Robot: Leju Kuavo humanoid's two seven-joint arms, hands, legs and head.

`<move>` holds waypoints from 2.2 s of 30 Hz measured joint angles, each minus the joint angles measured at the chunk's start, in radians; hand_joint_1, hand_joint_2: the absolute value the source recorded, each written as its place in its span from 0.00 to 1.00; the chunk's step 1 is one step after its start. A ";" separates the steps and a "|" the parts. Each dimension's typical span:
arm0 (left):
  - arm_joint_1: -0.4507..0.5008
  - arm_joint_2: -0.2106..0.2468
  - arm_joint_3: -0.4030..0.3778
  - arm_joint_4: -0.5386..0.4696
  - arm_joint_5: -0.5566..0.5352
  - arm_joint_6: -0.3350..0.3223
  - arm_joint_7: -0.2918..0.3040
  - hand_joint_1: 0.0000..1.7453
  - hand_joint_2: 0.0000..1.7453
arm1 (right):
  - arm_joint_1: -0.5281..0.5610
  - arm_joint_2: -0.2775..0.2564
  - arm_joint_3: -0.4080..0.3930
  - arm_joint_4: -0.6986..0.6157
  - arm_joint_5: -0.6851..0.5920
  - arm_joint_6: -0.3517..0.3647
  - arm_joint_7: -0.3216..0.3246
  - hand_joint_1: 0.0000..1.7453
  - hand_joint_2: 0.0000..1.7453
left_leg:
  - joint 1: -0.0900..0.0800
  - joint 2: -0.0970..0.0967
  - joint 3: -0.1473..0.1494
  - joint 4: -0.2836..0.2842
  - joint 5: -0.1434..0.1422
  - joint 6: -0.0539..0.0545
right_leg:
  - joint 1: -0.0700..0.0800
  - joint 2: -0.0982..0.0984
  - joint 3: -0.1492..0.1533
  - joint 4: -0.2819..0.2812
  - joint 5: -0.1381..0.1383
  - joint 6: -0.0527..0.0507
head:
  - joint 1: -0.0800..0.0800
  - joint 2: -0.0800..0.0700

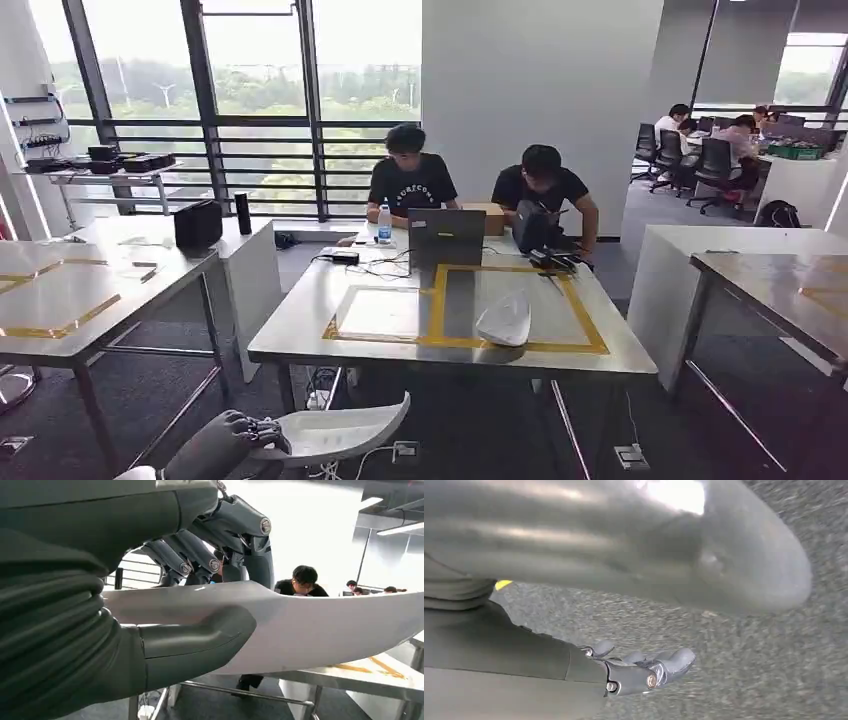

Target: Take the parts from the cabinet and place them on the table.

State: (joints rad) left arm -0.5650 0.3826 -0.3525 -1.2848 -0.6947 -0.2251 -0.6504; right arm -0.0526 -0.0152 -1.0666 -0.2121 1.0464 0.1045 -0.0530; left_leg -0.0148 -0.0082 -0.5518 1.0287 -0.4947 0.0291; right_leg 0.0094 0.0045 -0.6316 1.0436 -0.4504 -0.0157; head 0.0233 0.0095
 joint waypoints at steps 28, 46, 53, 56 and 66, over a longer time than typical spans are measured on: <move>-0.009 0.011 -0.014 0.009 -0.003 -0.003 0.006 1.00 1.00 | -0.001 0.009 -0.024 0.001 -0.018 -0.003 0.007 0.00 0.00 | 0.019 0.004 0.022 -0.010 -0.009 -0.010 | -0.017 0.002 -0.076 0.193 -0.238 0.033 | 0.000 0.000; -0.040 -0.010 -0.033 0.053 -0.003 0.000 0.004 1.00 1.00 | 0.001 0.016 -0.043 0.003 -0.016 -0.007 0.007 0.00 0.00 | 0.017 0.009 -0.167 0.021 0.103 -0.053 | -0.018 0.012 0.162 0.001 -0.126 -0.006 | -0.006 0.000; -0.043 -0.001 -0.034 0.045 -0.001 0.003 0.003 1.00 1.00 | -0.010 0.018 -0.043 0.002 -0.002 -0.005 0.002 0.00 0.00 | 0.021 0.006 -0.072 0.008 0.057 -0.006 | -0.015 0.005 0.069 0.196 -0.099 0.031 | -0.004 0.000; -0.042 0.000 -0.034 0.048 0.000 0.003 0.002 1.00 1.00 | -0.005 0.018 -0.043 0.003 0.000 -0.004 0.003 0.00 0.00 | 0.021 0.001 -0.025 0.002 0.016 -0.006 | -0.016 0.004 -0.052 0.267 -0.225 0.040 | -0.002 0.000; -0.054 0.004 -0.031 0.063 0.014 -0.002 0.001 1.00 1.00 | -0.005 0.021 -0.043 0.004 -0.001 -0.003 0.006 0.00 0.00 | 0.017 -0.007 0.092 0.030 -0.085 -0.052 | -0.015 0.001 -0.038 -0.001 0.038 -0.011 | -0.002 0.000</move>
State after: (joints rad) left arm -0.6190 0.3864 -0.3834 -1.2222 -0.6806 -0.2274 -0.6493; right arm -0.0574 0.0053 -1.1097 -0.2079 1.0456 0.1011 -0.0473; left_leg 0.0021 -0.0150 -0.4600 1.0591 -0.5795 -0.0224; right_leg -0.0056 0.0056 -0.6694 1.0428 -0.4120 -0.0265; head 0.0214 0.0099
